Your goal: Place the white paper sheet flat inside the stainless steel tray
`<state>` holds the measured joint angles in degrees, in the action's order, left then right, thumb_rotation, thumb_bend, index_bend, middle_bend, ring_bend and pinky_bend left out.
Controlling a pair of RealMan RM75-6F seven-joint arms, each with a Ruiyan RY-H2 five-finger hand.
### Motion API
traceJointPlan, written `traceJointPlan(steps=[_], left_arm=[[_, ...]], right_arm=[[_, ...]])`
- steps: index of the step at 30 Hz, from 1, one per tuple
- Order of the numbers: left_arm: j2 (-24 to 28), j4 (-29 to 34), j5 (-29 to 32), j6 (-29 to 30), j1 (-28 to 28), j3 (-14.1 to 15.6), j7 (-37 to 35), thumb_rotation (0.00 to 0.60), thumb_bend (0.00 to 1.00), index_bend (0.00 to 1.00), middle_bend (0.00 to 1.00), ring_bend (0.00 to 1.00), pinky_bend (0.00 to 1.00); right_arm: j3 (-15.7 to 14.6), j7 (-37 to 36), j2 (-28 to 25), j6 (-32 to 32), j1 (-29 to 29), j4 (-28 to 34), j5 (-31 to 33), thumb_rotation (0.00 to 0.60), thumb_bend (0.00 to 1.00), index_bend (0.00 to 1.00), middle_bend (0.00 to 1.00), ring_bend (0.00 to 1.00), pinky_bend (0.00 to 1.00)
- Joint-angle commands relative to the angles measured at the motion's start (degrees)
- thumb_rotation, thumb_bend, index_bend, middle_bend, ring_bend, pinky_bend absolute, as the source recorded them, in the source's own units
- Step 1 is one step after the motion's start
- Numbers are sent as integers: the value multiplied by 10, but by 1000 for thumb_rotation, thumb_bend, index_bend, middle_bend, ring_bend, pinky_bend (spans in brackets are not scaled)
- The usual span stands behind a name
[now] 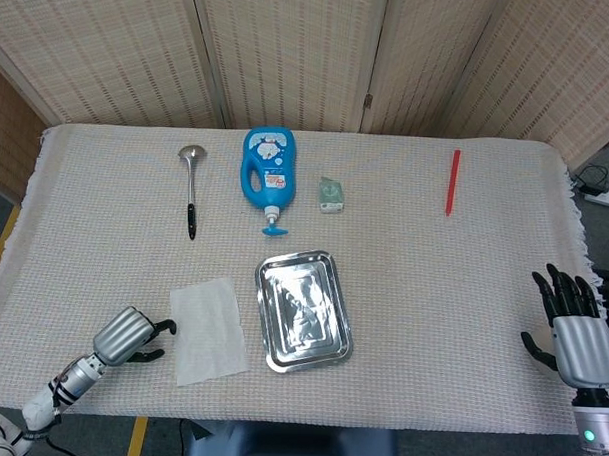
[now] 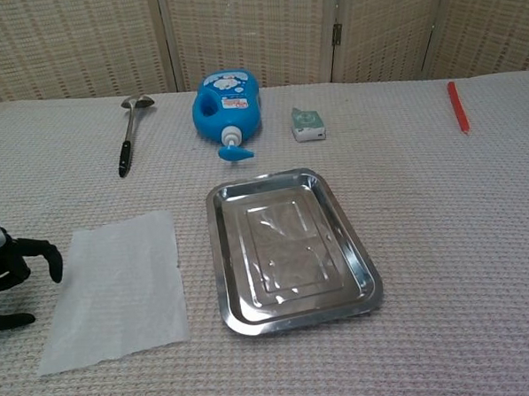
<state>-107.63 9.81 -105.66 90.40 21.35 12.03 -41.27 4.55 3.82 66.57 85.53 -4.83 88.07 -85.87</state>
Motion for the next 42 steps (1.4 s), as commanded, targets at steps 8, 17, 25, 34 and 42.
traceJointPlan(steps=[8, 17, 25, 34, 42], left_arm=[[-15, -5, 9, -6, 10, 2, -10, 600, 240, 451, 1000, 993, 1000], [-32, -8, 12, -16, 16, 8, -23, 600, 240, 442, 1000, 992, 1000], [-47, -12, 15, -19, 23, 10, -33, 600, 259, 452, 1000, 993, 1000], [-56, -15, 23, -23, 24, 8, -37, 600, 427, 533, 1000, 994, 1000], [-58, -16, 29, -20, 21, 6, -39, 600, 489, 548, 1000, 996, 1000]], right_arm=[[2, -9, -2, 1, 1, 2, 3, 600, 325, 0, 0, 0, 0], [2, -20, -9, 15, 8, 7, -2, 600, 325, 0, 0, 0, 0], [1, -26, -13, 20, 11, 10, -5, 600, 325, 0, 0, 0, 0], [0, -26, -13, 18, 11, 9, -5, 600, 325, 0, 0, 0, 0], [0, -23, -11, 12, 8, 9, -4, 600, 325, 0, 0, 0, 0]])
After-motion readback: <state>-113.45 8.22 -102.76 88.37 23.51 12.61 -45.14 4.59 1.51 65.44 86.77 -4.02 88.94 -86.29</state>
